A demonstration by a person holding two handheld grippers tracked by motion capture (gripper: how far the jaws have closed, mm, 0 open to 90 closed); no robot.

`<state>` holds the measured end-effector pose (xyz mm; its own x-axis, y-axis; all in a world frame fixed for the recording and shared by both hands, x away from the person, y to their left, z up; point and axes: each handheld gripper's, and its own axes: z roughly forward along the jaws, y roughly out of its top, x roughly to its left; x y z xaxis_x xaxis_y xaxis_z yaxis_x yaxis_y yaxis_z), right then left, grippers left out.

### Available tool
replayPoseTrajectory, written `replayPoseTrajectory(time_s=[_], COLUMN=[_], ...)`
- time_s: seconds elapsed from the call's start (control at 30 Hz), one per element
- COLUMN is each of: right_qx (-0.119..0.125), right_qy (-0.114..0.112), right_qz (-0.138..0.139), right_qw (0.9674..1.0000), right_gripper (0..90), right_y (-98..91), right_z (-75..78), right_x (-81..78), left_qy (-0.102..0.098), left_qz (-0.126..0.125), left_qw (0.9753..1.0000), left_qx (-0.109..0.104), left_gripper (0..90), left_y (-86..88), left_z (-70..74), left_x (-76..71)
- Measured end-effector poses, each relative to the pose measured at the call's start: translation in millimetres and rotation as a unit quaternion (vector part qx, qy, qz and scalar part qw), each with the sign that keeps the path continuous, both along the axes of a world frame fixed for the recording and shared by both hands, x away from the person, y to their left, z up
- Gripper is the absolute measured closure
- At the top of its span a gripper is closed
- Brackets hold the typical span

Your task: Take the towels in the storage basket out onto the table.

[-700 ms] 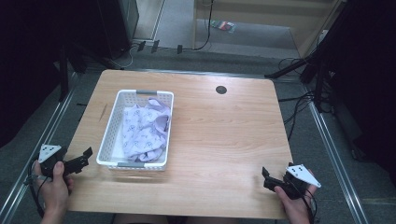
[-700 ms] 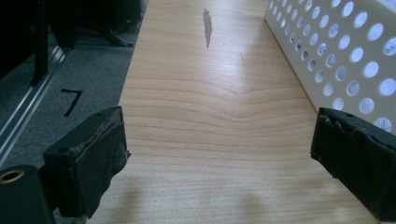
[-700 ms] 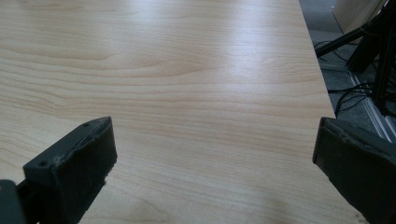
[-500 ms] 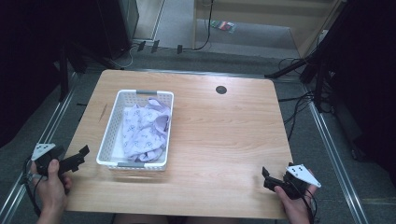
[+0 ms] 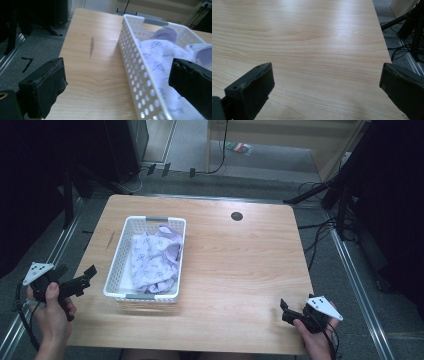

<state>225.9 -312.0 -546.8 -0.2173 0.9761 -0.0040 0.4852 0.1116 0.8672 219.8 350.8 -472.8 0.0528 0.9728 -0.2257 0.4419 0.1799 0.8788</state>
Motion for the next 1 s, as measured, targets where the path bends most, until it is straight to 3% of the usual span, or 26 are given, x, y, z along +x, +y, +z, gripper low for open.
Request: replayPoseTrajectory(time_s=[0.17,0.47,0.7,0.93,1.0], right_qx=[0.0,0.0,0.001,0.004,0.004], right_qy=[0.0,0.001,0.0,-0.001,-0.001], right_qz=[0.0,-0.001,-0.001,0.0,0.001], right_qw=[1.0,1.0,1.0,1.0,1.0], right_gripper=[0.0,0.0,0.0,0.0,0.0], right_y=[0.1,0.0,-0.2,-0.5,-0.6], right_z=[0.0,0.0,0.0,0.1,0.1], right_x=[0.0,0.1,0.2,-0.2,-0.2], left_qy=[-0.001,0.004,0.014,0.022,0.033], left_qz=[-0.022,-0.05,-0.086,-0.09,-0.091], left_qw=[0.9998,0.9987,0.9962,0.9957,0.9953], left_qx=[0.002,0.003,0.0,-0.008,0.0], left_gripper=[0.0,0.0,0.0,0.0,0.0], left_y=[-16.0,-47.5,-92.4,-114.3,-121.3], left_z=[12.6,21.7,22.9,18.8,14.7], left_x=[5.9,20.9,51.5,81.4,90.8])
